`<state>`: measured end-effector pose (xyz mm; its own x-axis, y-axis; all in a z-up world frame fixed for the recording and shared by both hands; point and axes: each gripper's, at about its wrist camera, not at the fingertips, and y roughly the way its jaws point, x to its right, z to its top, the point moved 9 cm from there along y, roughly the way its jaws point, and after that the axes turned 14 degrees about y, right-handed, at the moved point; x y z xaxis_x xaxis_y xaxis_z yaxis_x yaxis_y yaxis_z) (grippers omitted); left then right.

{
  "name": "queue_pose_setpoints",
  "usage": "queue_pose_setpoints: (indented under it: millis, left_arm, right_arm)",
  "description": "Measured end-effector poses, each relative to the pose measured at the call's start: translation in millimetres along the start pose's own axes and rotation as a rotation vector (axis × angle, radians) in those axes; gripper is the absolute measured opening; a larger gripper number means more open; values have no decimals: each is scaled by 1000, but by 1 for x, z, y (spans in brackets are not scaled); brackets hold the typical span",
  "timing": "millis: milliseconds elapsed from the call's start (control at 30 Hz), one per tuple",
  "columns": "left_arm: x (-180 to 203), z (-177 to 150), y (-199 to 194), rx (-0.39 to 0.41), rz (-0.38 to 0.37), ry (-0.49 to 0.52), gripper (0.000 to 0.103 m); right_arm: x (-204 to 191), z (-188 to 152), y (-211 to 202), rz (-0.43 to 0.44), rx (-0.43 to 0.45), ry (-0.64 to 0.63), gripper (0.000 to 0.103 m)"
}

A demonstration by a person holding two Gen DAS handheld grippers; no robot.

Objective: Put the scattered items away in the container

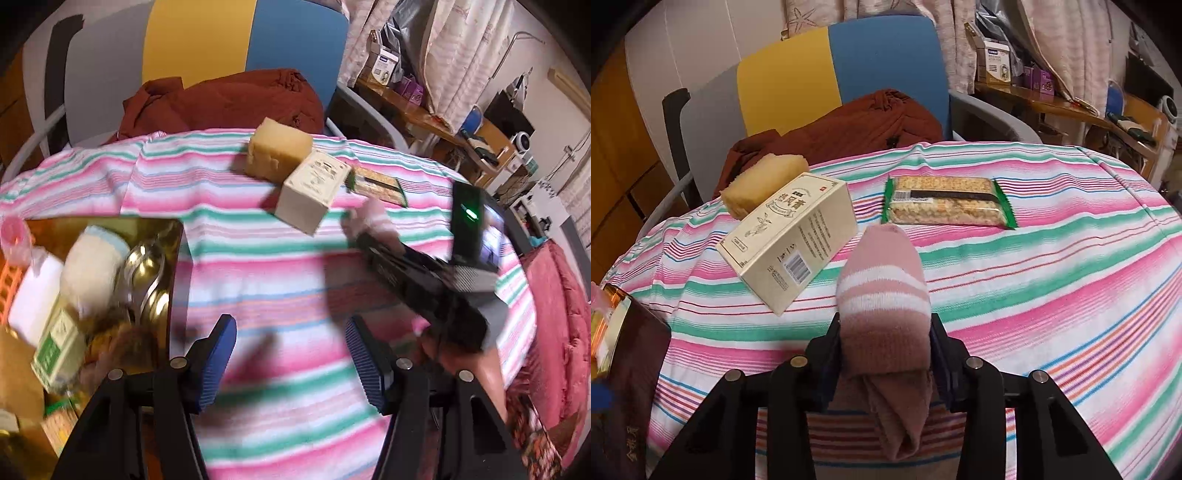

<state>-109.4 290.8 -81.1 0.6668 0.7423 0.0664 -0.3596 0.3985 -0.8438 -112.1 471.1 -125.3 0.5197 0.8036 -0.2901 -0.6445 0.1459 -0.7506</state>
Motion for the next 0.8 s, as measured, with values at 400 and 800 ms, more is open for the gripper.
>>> queue_pose_setpoints:
  millis: [400, 800]
  left_arm:
    - [-3, 60, 57, -2, 16, 107, 72]
    - [3, 90, 99, -52, 24, 206, 74]
  right_arm:
    - [20, -6, -9, 6, 19, 71, 40]
    - [20, -7, -9, -9, 30, 55, 40]
